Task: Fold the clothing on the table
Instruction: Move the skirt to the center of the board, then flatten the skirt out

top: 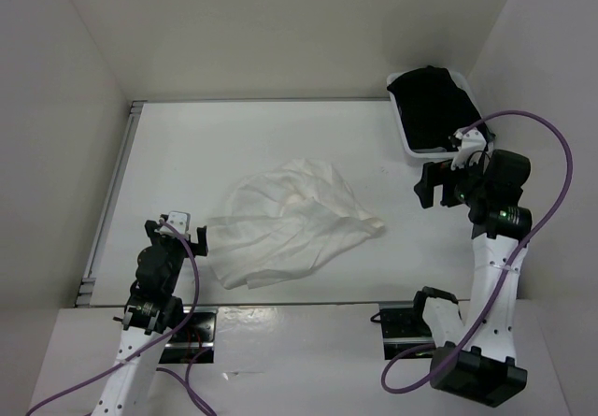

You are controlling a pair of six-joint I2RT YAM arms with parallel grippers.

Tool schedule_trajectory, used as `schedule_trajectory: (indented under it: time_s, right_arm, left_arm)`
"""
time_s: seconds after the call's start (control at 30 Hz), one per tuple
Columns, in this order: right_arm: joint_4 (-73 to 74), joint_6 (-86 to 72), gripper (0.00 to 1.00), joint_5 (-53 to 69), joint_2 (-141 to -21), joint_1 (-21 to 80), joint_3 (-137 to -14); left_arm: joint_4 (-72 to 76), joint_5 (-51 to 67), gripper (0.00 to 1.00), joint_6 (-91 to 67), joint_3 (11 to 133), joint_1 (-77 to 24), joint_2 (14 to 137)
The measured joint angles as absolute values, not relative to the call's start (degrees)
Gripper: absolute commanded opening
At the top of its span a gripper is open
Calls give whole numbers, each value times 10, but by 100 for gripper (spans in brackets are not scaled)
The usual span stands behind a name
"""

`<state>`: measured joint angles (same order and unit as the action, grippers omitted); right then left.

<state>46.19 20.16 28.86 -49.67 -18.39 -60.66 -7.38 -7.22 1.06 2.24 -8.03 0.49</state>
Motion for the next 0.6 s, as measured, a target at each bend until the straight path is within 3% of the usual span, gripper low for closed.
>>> schedule_trajectory:
  time_s: [0.23, 0.37, 0.47, 0.6]
  right_arm:
    - [462, 200, 99, 318, -497, -200, -607]
    - [462, 200, 99, 336, -508, -200, -607]
    - [462, 200, 99, 343, -521, -196, -608]
    - [463, 203, 99, 342, -532, -170, -611]
  left_arm:
    - [-72, -27, 100, 44, 30, -80, 5]
    - [-41, -23, 100, 45, 95, -80, 6]
    - [-43, -39, 100, 46, 203, -80, 27]
    - [-97, -114, 100, 47, 442, -80, 182]
